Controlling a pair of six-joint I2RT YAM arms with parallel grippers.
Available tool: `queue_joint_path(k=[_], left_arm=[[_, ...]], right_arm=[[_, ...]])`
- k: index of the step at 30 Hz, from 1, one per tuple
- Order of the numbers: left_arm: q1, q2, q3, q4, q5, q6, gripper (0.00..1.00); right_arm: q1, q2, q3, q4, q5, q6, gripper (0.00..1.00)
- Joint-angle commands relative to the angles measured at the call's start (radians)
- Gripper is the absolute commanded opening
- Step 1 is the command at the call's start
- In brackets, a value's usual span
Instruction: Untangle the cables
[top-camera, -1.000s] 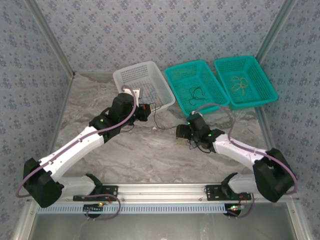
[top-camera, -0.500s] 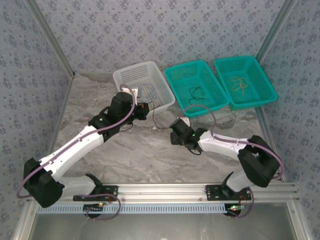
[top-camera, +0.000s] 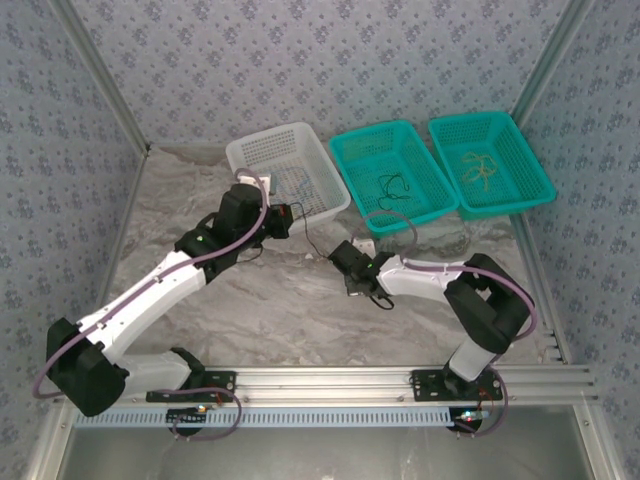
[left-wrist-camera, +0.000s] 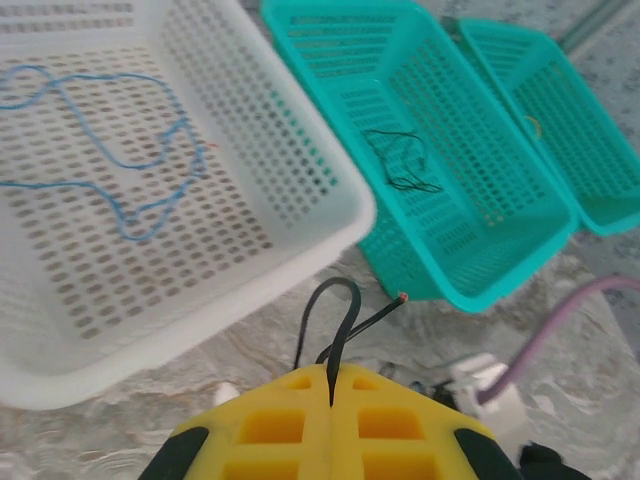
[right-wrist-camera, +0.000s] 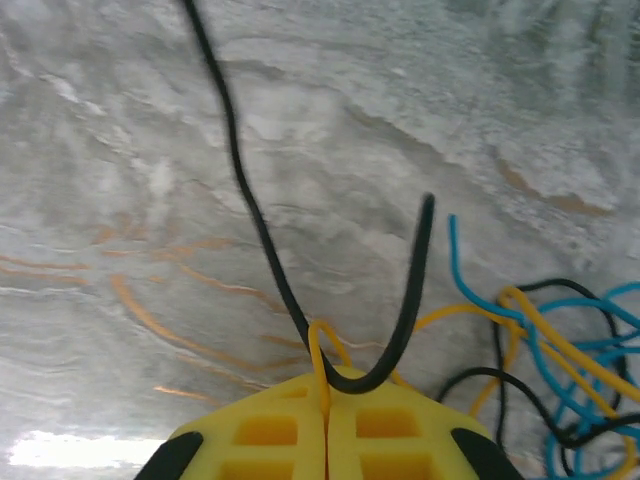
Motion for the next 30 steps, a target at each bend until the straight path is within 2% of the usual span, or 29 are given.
queue_joint_path(k=[1,3,8,11,16,18,19,22,26,28,30], left_arm=[[0.071,-0.090,-0.012,-0.034,-0.097,-0.080,0.00],[0.125,-0.149,-0.056,-0.018,-0.100,-0.130,0.00],[0.187,-0.275,-0.160,0.031,-0.139,-0.165,0.00],[0.199,-0.316,-0.182,0.034,-0.138,-0.170,0.00],[0.218,-0.364,-0.191,-0.006,-0.202,-0.186,0.00],[0.231,-0.381,-0.192,0.017,-0.162,-0.158,0.00],[0.231,-0.382,-0.191,0.031,-0.136,-0.146,0.00],[0.231,-0.369,-0.180,0.079,-0.020,-0.107,0.00],[0.231,-0.315,-0.151,0.122,0.167,-0.050,0.00],[0.230,-0.280,-0.129,0.127,0.243,-0.041,0.00],[0.227,-0.250,-0.110,0.140,0.311,-0.042,0.00]], right_arm=[[-0.018,-0.036,-0.015,-0.070,0.057,0.034,0.05],[-0.044,-0.062,-0.039,-0.071,0.053,0.039,0.05],[-0.121,-0.114,-0.093,-0.069,0.040,0.084,0.04],[-0.155,-0.150,-0.126,-0.045,0.025,0.112,0.05],[-0.204,-0.192,-0.163,-0.028,0.005,0.158,0.07],[-0.210,-0.227,-0.187,0.040,-0.044,0.117,0.13],[-0.208,-0.249,-0.199,0.078,-0.072,0.092,0.17],[-0.207,-0.331,-0.214,0.173,-0.144,0.032,0.43],[-0.200,-0.440,-0.183,0.212,-0.188,-0.023,0.87],[-0.197,-0.481,-0.170,0.249,-0.252,-0.087,0.99],[-0.192,-0.504,-0.154,0.277,-0.308,-0.129,1.00]])
